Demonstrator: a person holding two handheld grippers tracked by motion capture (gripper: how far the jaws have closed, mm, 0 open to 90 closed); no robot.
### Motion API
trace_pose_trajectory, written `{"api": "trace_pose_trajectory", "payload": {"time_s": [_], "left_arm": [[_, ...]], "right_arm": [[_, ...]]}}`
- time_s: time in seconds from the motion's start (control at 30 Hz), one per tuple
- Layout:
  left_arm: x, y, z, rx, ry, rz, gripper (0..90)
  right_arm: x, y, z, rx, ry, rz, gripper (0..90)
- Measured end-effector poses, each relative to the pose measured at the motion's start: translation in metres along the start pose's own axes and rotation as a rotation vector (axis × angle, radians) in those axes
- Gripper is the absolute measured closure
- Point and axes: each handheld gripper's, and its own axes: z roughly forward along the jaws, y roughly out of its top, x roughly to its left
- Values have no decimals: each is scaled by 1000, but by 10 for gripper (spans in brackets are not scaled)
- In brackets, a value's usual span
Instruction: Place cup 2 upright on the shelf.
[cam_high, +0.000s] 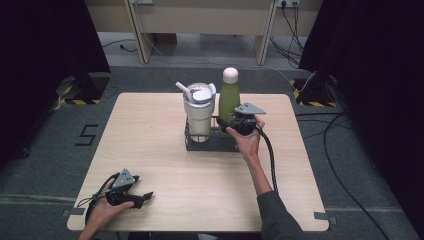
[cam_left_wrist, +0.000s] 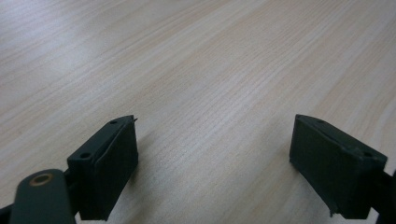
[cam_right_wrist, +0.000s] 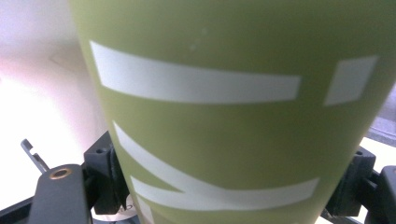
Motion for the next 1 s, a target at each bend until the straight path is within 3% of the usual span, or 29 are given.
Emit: {"api": "trace_pose_trajectory", "payload": {"time_s": [0.47,0.9,1.0], "left_arm": [[0,0,0,-1,-1,0,146],[0,0,0,-1,-1,0,146],[0,0,0,-1,0,-1,146]], "right_arm": [[-1,-11,4,30,-36,-24,209],[-8,-18,-1,26,-23,2,207],[-7,-17,0,30,-23,-16,206]]}}
